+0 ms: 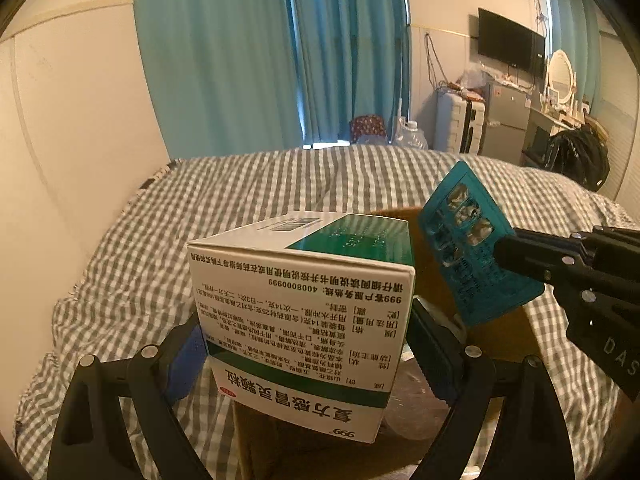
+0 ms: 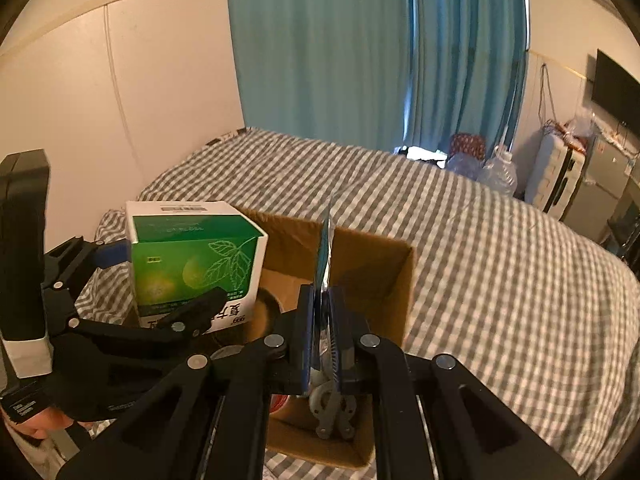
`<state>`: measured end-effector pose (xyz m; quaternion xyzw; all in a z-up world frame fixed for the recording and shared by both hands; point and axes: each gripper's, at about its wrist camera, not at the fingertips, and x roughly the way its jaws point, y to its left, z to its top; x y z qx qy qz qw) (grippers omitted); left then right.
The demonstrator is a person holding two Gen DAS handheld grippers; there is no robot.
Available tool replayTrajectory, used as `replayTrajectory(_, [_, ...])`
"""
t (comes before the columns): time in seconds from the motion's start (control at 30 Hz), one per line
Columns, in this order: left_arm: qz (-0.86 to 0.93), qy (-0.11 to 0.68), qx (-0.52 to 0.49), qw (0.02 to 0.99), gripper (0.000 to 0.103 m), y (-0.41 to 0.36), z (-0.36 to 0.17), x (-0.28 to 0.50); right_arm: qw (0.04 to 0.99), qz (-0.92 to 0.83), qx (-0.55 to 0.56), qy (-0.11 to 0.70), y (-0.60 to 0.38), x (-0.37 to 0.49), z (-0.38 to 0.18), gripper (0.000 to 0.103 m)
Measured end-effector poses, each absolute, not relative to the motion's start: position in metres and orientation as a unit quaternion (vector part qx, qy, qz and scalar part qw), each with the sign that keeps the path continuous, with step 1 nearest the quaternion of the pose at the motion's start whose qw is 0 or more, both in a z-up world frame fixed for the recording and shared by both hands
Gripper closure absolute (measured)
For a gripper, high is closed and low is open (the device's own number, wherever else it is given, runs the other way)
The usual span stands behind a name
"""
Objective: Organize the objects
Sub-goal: 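Carry the medicine box and blister pack into the box and release both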
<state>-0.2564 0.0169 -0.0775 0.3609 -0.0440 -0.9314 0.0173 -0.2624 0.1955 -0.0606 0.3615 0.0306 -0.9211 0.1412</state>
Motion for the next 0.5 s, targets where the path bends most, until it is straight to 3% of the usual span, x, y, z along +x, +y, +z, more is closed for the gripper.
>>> replayTrajectory(0.2, [-0.925, -0.050, 0.376, 0.015, 0.010, 0.022, -0.079, -0.263, 0.130, -0.925, 0.357, 0.027, 0.197, -0.255, -0.052, 0.094])
replayTrajectory(0.33, [-0.924, -0.061, 0.377, 0.029, 0.009, 0.026, -0.065, -0.254, 0.119, -0.931, 0.343, 0.020, 0.204, -0.239, -0.031, 0.072])
replayTrajectory(0.5, [-0.932, -0.057, 0.356, 0.027, 0.006, 0.025, -0.031, -0.231, 0.112, -0.942, 0.316, 0.032, 0.208, -0.207, 0.011, 0.069])
